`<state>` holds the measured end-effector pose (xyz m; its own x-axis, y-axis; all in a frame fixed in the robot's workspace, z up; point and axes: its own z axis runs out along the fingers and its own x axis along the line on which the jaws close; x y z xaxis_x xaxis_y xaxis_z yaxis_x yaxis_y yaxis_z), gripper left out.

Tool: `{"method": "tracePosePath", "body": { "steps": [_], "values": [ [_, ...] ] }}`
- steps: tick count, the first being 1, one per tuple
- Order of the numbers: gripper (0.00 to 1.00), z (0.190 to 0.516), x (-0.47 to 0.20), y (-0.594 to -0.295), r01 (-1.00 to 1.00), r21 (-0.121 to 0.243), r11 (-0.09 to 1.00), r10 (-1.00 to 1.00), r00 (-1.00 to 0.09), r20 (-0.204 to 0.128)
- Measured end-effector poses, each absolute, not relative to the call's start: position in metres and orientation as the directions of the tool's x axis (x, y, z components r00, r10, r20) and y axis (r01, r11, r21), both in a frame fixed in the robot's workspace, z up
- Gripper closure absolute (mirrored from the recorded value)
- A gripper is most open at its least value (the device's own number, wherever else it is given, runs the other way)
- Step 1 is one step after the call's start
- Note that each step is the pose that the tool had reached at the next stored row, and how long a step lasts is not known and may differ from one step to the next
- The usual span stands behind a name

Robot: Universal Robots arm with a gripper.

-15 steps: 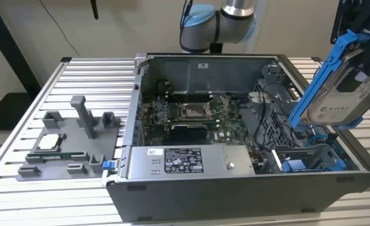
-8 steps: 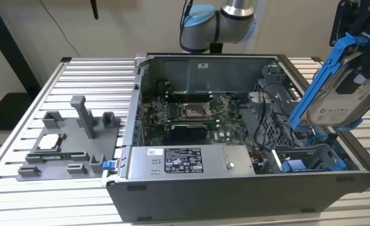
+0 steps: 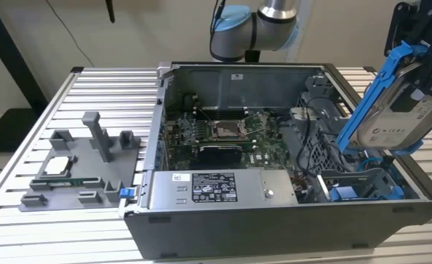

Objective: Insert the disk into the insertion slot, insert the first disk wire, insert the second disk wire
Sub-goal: 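Insert the disk into the insertion slot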

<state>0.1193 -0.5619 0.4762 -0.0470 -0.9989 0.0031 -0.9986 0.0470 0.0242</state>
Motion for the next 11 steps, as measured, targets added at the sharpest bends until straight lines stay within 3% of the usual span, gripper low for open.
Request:
{"method": "tracePosePath", "body": {
  "steps": [11],
  "values": [
    [1.0,0.4724,0.1193,-0.5619,-0.999,0.024,0.047,-0.999,-0.047,0.003]
  ]
}}
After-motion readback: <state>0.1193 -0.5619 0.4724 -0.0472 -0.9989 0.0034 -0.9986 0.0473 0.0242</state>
